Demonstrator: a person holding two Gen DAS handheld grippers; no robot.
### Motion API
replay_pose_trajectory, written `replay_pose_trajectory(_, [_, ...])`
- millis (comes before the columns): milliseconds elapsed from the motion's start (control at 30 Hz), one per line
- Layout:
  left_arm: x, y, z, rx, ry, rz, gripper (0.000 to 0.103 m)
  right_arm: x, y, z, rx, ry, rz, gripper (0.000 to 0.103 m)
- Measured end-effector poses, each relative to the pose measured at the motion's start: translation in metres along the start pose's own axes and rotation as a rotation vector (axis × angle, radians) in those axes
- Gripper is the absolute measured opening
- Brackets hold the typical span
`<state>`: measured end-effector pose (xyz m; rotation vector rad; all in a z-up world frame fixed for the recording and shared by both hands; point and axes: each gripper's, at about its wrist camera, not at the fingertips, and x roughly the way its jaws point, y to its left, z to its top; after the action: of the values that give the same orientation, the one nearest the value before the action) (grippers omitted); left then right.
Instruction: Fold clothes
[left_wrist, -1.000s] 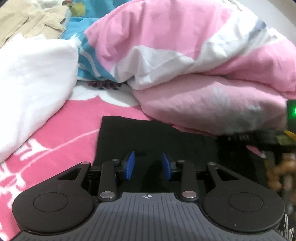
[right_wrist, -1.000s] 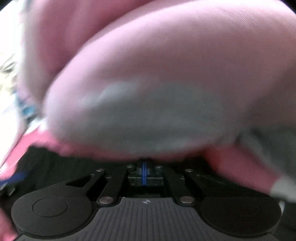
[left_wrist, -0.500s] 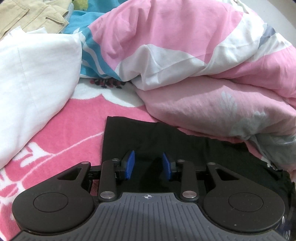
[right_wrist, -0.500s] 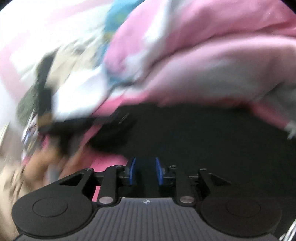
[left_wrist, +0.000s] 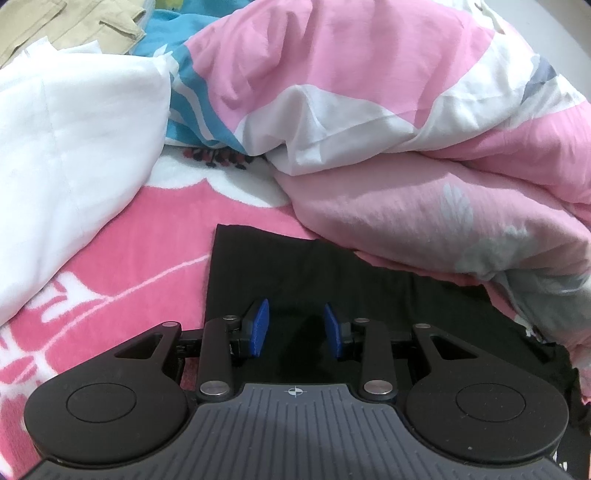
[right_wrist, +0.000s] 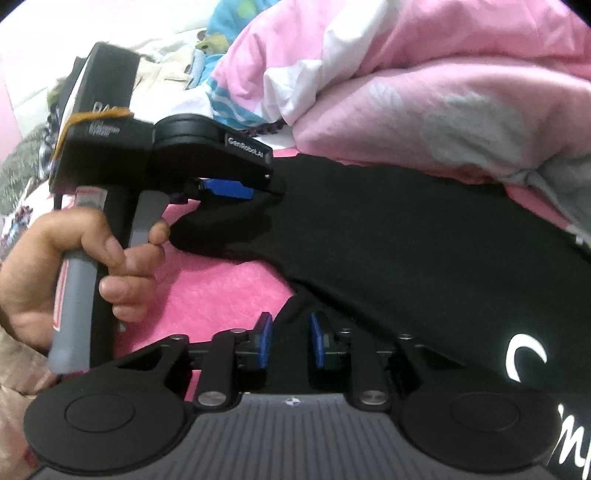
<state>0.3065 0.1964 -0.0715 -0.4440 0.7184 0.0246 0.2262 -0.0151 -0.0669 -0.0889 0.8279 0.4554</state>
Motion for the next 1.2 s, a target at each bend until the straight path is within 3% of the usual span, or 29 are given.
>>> replay_pose_trajectory(33, [0.0,0.0,0.0,0.0,-0.001,0.0,0.033,0.0,0.002,0.0,-0.007,-0.005,0.001,0.002])
replay_pose_trajectory(133, [0.0,-0.001,-0.001,0.004,-0.002,0.003,0.033,-0.002,0.005,0.0,-0.031,-0.027,0.021,0.001])
replay_pose_trajectory(333, [0.001,-0.003,-0.001,0.013,-0.006,0.01,0.033,-0.003,0.016,-0.007,-0.11,-0.033,0.045,0.001])
replay_pose_trajectory(500, [0.001,-0.005,-0.001,0.02,-0.011,0.016,0.033,-0.013,0.038,-0.017,-0.178,-0.045,0.113,0.006])
replay_pose_trajectory(700, [0.001,-0.005,-0.001,0.023,-0.011,0.011,0.033,-0.025,0.065,-0.029,-0.26,-0.06,0.199,0.005])
replay_pose_trajectory(767, [0.0,-0.003,0.001,-0.001,-0.008,-0.001,0.033,-0.039,0.056,-0.032,-0.206,-0.078,0.229,0.006])
replay_pose_trajectory(900, [0.0,-0.001,0.002,-0.022,-0.007,-0.01,0.033,-0.057,0.017,-0.037,-0.049,-0.113,0.106,0.007])
replay_pose_trajectory(1000, [-0.001,-0.002,0.002,-0.016,-0.008,-0.008,0.033,-0.048,0.006,-0.047,0.007,-0.068,0.05,0.007])
replay_pose_trajectory(1067, [-0.001,-0.002,0.002,-0.016,-0.008,-0.01,0.033,-0.047,0.021,-0.059,-0.017,-0.067,0.08,0.008])
replay_pose_trajectory(1200, [0.0,-0.001,0.002,-0.017,-0.006,-0.013,0.033,-0.065,0.054,-0.074,-0.123,-0.074,0.264,0.01])
